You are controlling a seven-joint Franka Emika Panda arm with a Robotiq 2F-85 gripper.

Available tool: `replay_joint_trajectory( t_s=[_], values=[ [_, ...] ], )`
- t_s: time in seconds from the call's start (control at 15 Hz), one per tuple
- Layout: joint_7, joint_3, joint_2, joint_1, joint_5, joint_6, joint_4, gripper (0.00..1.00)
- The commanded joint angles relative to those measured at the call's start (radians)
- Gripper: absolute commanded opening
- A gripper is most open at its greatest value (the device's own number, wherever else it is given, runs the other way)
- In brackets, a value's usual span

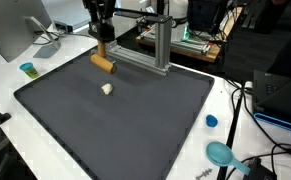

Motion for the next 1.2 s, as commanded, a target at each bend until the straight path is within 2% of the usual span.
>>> replay_joint_trajectory(
  t_s=[0.0, 0.13, 0.2, 0.33, 0.4, 0.67, 0.93, 1.13],
  values=[
    [-0.059, -0.063, 0.173, 0.010, 0.038, -0.029, 0.166, 0.21],
    [-0.093, -0.083, 0.244, 0.005, 0.091, -0.096, 0.238, 0.21],
    [-0.048, -0.092, 0.174, 0.026, 0.040, -0.020, 0.130, 0.46],
    [-0.073, -0.105, 0.233, 0.022, 0.067, -0.047, 0.184, 0.46],
    [-0.075, -0.106, 0.247, 0.022, 0.071, -0.051, 0.200, 0.21],
    [-0.063, -0.107, 0.245, 0.033, 0.092, -0.024, 0.171, 0.21],
    [-0.122, -0.093, 0.238, 0.031, 0.153, 0.008, 0.138, 0.21],
    [-0.121, -0.095, 0.239, 0.031, 0.190, 0.111, 0.107, 0.21]
  ],
)
